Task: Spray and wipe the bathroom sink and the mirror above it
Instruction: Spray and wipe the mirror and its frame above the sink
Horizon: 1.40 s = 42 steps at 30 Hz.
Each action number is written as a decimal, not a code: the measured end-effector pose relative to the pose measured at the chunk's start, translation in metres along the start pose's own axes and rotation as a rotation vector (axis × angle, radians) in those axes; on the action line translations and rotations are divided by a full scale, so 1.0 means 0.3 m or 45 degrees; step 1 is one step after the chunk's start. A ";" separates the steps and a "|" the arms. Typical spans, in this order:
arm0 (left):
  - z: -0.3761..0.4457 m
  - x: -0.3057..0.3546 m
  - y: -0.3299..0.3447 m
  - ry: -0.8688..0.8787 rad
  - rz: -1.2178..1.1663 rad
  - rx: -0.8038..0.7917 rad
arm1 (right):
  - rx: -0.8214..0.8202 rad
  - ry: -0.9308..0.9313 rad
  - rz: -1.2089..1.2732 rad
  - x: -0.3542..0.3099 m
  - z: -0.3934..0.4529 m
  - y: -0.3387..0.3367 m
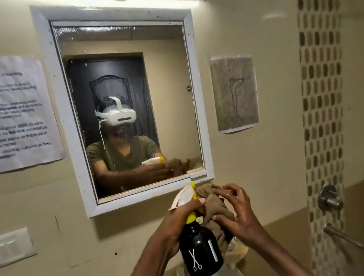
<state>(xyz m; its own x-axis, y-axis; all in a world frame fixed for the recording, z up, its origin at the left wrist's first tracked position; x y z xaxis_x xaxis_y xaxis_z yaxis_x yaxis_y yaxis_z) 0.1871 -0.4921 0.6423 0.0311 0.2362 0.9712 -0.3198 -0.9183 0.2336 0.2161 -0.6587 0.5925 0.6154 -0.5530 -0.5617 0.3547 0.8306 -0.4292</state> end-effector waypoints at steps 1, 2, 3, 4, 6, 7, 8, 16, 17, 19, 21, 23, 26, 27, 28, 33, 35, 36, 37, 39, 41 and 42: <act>0.000 0.016 0.014 0.006 -0.004 -0.010 | -0.003 0.017 0.088 -0.021 0.005 -0.009; -0.001 0.032 0.028 0.014 -0.002 -0.030 | -0.017 0.038 0.210 -0.044 0.008 -0.013; -0.001 0.043 0.041 0.014 0.011 -0.041 | -0.037 0.069 0.338 -0.063 0.008 -0.011; -0.001 0.058 0.054 0.019 0.033 -0.056 | -0.040 0.103 0.442 -0.083 0.009 -0.010; -0.004 0.084 0.077 0.036 0.082 -0.095 | 0.018 0.160 0.562 -0.104 0.016 -0.013; -0.007 0.099 0.086 0.054 0.106 -0.100 | 0.038 0.180 0.599 -0.112 0.024 -0.018; -0.007 0.109 0.090 0.079 0.125 -0.102 | 0.038 0.190 0.616 -0.126 0.032 -0.025; 0.007 0.240 0.144 0.272 0.242 -0.013 | 0.243 0.029 0.370 -0.239 0.150 -0.139; 0.014 0.264 0.159 0.306 0.253 -0.016 | 0.267 0.014 0.347 -0.245 0.174 -0.151; 0.034 0.315 0.188 0.373 0.277 -0.006 | 0.295 -0.001 0.326 -0.247 0.234 -0.172; 0.071 0.372 0.207 0.452 0.316 0.021 | 0.319 -0.038 0.328 -0.252 0.301 -0.196; 0.111 0.436 0.221 0.529 0.362 0.059 | 0.370 -0.075 0.326 -0.246 0.381 -0.226; 0.196 0.535 0.247 0.606 0.439 0.122 | 0.455 -0.147 0.313 -0.226 0.532 -0.292; 0.231 0.566 0.256 0.629 0.451 0.134 | 0.470 -0.174 0.296 -0.227 0.590 -0.315; 0.259 0.595 0.267 0.649 0.470 0.145 | 0.483 -0.200 0.278 -0.236 0.646 -0.335; 0.372 0.775 0.349 0.694 0.474 0.331 | 0.523 -0.367 0.193 -0.291 0.930 -0.416; 0.397 0.862 0.389 0.720 0.498 0.357 | 0.551 -0.397 0.177 -0.313 1.023 -0.450; 0.410 0.904 0.403 0.741 0.521 0.355 | 0.565 -0.410 0.175 -0.326 1.067 -0.466; 0.418 0.940 0.418 0.757 0.544 0.355 | 0.570 -0.427 0.178 -0.341 1.106 -0.481; 0.423 0.993 0.437 0.793 0.547 0.354 | 0.569 -0.466 0.185 -0.364 1.161 -0.504; 0.429 1.023 0.445 0.821 0.572 0.379 | 0.573 -0.512 0.143 -0.378 1.194 -0.529; 0.436 1.033 0.443 0.820 0.593 0.389 | 0.580 -0.531 0.123 -0.378 1.204 -0.542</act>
<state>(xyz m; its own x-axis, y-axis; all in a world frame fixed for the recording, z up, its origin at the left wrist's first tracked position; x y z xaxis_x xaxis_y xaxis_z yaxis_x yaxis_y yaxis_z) 0.2780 -0.5825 0.9805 -0.6148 -0.1372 0.7766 0.1066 -0.9902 -0.0906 0.3429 -0.7075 0.9815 0.8501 -0.4786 -0.2198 0.4918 0.8707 0.0063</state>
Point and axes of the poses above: each hand's wrist, its own z-axis towards the middle knuckle, its own y-axis out of the palm, x = y × z, the point moved 3 cm from there along z, towards the middle knuckle, and after that the axes turned 6 degrees about -z, right-handed, at the moved point
